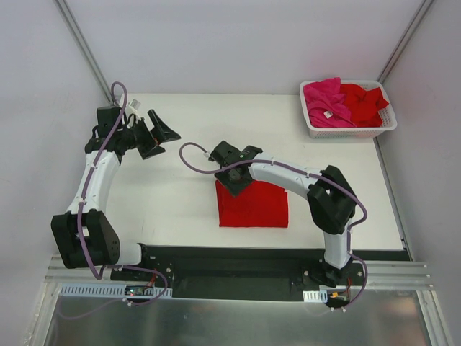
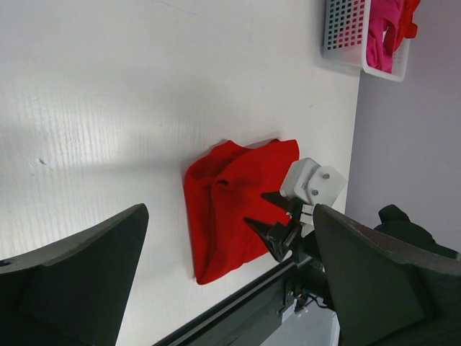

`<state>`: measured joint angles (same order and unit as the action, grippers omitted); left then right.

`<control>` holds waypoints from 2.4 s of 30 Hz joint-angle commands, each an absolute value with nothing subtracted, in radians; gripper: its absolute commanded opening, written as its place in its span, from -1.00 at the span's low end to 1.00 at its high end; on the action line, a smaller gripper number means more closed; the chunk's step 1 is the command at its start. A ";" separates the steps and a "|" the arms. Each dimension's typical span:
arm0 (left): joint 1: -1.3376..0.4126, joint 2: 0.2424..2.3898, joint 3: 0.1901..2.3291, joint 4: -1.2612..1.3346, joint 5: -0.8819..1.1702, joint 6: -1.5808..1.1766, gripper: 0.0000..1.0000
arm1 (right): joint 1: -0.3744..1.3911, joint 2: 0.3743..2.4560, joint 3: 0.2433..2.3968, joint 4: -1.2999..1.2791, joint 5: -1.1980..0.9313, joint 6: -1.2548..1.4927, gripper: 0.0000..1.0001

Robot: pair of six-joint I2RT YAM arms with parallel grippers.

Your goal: Fold and stack the t-shirts

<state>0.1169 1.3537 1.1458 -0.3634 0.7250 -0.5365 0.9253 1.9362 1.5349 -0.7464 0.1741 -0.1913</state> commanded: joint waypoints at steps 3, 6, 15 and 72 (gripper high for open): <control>0.107 1.316 1.137 -0.342 0.742 -0.529 0.99 | 0.923 1.894 1.598 -0.672 0.215 -0.199 0.02; 0.106 1.318 1.132 -0.342 0.739 -0.526 0.99 | 0.923 1.916 1.614 -0.655 0.222 -0.196 -0.23; 0.106 1.325 1.121 -0.341 0.736 -0.515 0.99 | 0.923 1.979 1.655 -0.617 0.186 -0.178 -0.45; 0.081 1.341 1.109 -0.380 0.736 -0.462 0.99 | 0.805 1.635 1.276 -0.586 0.074 -0.006 0.96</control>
